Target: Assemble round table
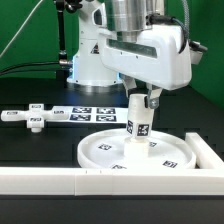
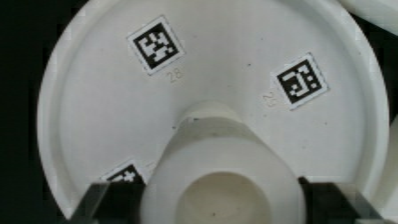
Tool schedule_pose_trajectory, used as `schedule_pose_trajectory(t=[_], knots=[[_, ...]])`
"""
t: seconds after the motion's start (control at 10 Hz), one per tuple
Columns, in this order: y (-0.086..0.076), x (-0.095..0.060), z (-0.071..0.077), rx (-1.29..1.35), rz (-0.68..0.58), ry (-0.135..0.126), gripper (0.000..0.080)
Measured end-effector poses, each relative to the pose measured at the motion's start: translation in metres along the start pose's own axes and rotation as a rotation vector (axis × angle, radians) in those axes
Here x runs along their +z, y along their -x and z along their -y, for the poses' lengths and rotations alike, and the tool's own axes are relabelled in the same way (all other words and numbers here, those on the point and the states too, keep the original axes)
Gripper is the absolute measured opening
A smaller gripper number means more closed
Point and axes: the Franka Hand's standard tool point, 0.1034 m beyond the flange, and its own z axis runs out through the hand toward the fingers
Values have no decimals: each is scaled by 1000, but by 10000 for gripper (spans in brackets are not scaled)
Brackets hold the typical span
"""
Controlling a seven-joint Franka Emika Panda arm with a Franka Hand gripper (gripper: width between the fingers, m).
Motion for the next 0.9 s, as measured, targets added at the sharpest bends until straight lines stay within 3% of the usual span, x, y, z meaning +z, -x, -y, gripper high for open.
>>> schedule_pose_trajectory(t=[0.4, 0.9], knots=[[7, 1, -1, 427, 46, -66, 406], [3, 1, 2, 741, 83, -87, 406]])
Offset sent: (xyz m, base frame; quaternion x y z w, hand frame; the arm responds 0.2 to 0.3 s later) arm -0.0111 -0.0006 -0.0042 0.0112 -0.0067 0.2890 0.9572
